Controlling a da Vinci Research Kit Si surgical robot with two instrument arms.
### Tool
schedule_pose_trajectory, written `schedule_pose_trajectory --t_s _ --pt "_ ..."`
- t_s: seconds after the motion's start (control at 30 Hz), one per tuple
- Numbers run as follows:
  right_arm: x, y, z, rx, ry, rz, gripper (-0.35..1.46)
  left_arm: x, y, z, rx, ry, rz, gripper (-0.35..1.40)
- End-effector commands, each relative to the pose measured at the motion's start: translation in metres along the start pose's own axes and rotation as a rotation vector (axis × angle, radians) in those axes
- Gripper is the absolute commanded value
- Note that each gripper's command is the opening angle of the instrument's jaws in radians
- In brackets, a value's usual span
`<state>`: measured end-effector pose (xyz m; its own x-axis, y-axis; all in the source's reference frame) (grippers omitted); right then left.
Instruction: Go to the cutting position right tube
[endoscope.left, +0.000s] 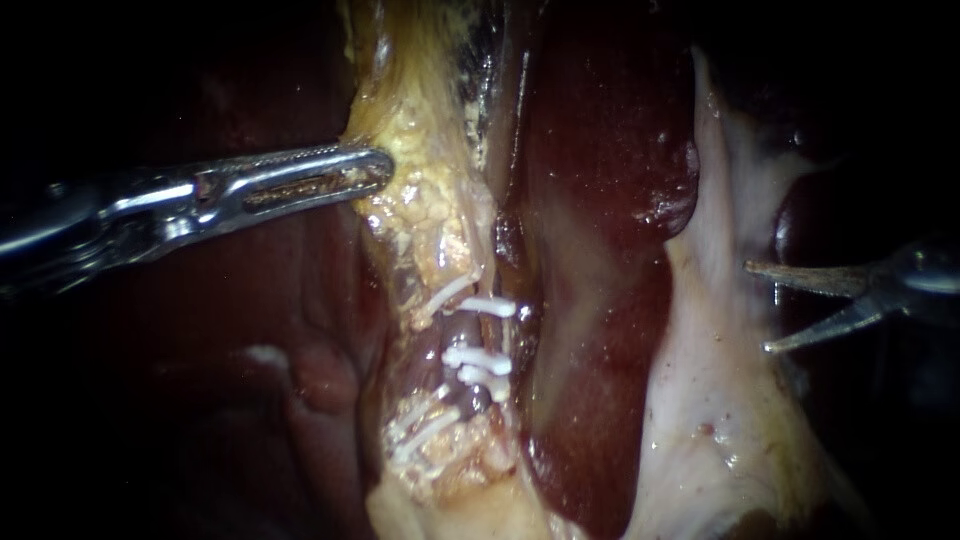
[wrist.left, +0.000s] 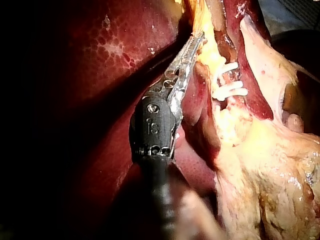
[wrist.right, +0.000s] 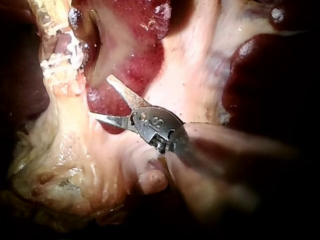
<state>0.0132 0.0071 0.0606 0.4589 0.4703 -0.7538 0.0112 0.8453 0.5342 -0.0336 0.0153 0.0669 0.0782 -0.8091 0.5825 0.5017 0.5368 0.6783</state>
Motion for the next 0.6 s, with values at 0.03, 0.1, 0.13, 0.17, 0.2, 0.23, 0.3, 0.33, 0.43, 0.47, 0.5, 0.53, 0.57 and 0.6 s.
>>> schedule_pose_trajectory --t_s 0.03,0.1,0.13,0.17,0.2,0.23,0.3,0.33,0.43,0.47,0.5,0.53,0.57,0.6 --pt "0.0 0.0 0.0001 -0.001 -0.001 0.001 1.4 0.0 0.0 0.0 0.0 0.0 0.0 -0.35" --pt "0.0001 0.0 0.0003 -0.002 -0.001 0.002 1.4 0.0 0.0 -0.0001 0.0 0.0 0.0 -0.35" --pt "0.0002 -0.0001 0.0005 -0.003 -0.001 0.002 1.4 0.0 0.0 -0.0001 0.0 0.0 0.0 -0.35" --pt "0.0002 -0.0001 0.0007 0.002 0.0 0.002 1.4 -0.0001 -0.0001 -0.0002 0.001 0.0 0.0 -0.35" --pt "0.0003 0.0 0.0008 0.013 0.001 0.002 1.4 -0.0002 -0.0001 -0.0003 0.001 0.001 -0.001 -0.35" --pt "0.0004 0.0 0.0011 0.018 0.003 0.027 1.4 -0.0004 0.0 -0.0005 0.003 0.002 -0.002 -0.35" --pt "0.0005 -0.0001 0.0016 0.022 0.005 0.074 1.39 -0.001 0.0001 -0.001 0.002 0.003 -0.005 -0.35" --pt "0.0005 -0.0002 0.0019 0.024 0.006 0.102 1.39 -0.0013 0.0002 -0.0014 -0.001 0.003 -0.006 -0.35" --pt "0.0002 -0.0008 0.0033 0.044 -0.007 0.188 1.39 -0.0027 0.0006 -0.0034 -0.013 -0.005 -0.013 -0.35" --pt "0.0 -0.0011 0.0041 0.056 -0.024 0.217 1.37 -0.0031 0.0008 -0.0041 -0.018 -0.01 -0.016 -0.35" --pt "-0.0002 -0.0012 0.0048 0.066 -0.035 0.237 1.37 -0.0036 0.001 -0.0047 -0.021 -0.019 -0.018 -0.35" --pt "-0.0004 -0.0013 0.0056 0.075 -0.044 0.251 1.37 -0.004 0.0012 -0.0053 -0.025 -0.025 -0.021 -0.35" --pt "-0.0006 -0.0013 0.0065 0.084 -0.05 0.259 1.37 -0.0046 0.0015 -0.0061 -0.032 -0.033 -0.025 -0.35" --pt "-0.0008 -0.0012 0.0078 0.091 -0.058 0.272 1.37 -0.005 0.0017 -0.0066 -0.037 -0.039 -0.033 -0.35"
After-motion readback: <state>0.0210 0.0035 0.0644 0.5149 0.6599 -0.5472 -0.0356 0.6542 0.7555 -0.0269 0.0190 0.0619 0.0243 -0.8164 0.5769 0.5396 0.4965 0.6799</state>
